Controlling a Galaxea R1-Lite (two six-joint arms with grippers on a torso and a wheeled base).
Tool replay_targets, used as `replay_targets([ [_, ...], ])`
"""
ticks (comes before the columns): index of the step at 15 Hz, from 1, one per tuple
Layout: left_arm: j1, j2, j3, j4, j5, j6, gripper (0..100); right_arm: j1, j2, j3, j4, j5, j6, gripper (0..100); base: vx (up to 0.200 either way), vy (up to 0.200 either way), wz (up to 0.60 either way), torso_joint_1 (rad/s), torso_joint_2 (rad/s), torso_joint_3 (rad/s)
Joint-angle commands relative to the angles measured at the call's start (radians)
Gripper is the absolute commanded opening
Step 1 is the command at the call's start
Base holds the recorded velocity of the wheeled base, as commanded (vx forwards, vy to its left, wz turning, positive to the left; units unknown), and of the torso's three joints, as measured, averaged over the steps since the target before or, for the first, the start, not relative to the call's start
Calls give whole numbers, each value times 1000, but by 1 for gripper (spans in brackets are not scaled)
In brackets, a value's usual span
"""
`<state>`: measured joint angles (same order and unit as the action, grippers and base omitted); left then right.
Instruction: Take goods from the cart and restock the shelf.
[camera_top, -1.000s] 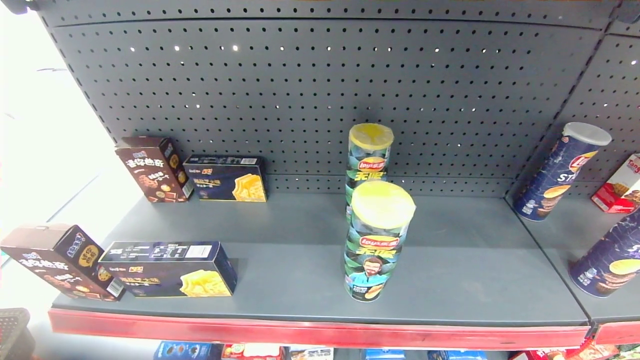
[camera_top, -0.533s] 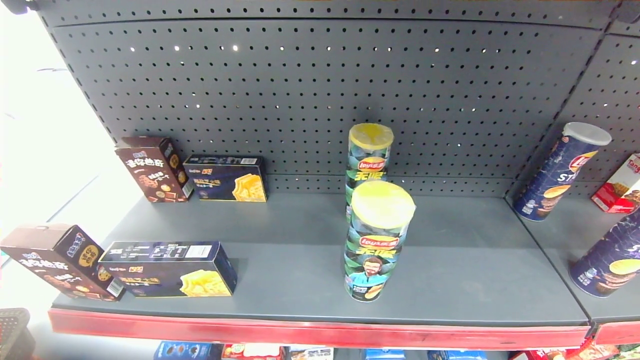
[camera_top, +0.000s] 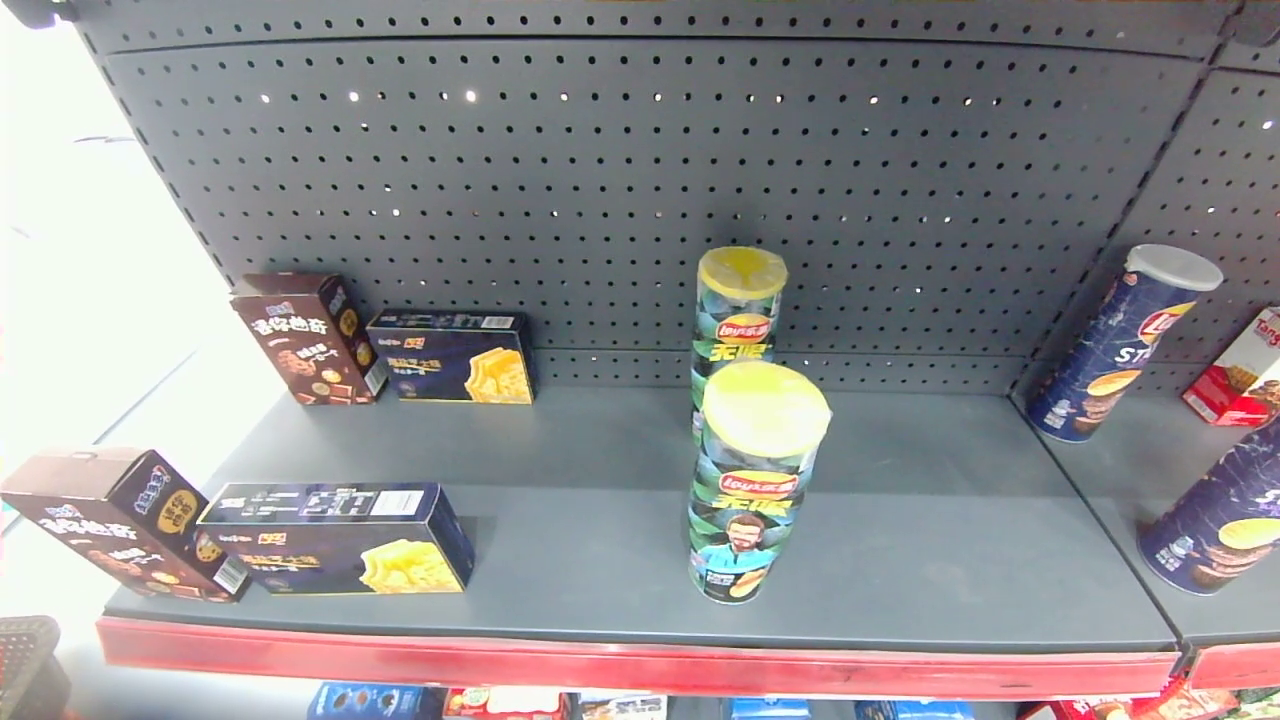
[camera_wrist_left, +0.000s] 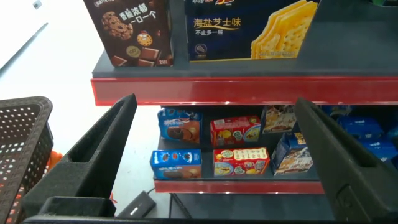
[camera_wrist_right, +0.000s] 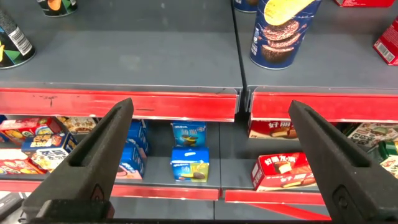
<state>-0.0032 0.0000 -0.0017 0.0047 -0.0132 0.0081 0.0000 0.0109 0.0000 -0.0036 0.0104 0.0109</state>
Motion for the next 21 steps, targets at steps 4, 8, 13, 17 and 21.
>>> replay_targets([
  [4,0,0,0,0,1,0,100,0,3,0,-1,0,0,100,0,0,0,0,0,0],
  [8,0,0,0,0,-1,1,100,0,3,0,-1,0,0,100,0,0,0,0,0,0],
  [13,0,0,0,0,1,0,100,0,3,0,-1,0,0,100,0,0,0,0,0,0],
  [17,0,0,0,0,1,0,100,0,3,0,1,0,0,100,0,0,0,0,0,0],
  [21,0,0,0,0,2,0,100,0,3,0,-1,0,0,100,0,0,0,0,0,0],
])
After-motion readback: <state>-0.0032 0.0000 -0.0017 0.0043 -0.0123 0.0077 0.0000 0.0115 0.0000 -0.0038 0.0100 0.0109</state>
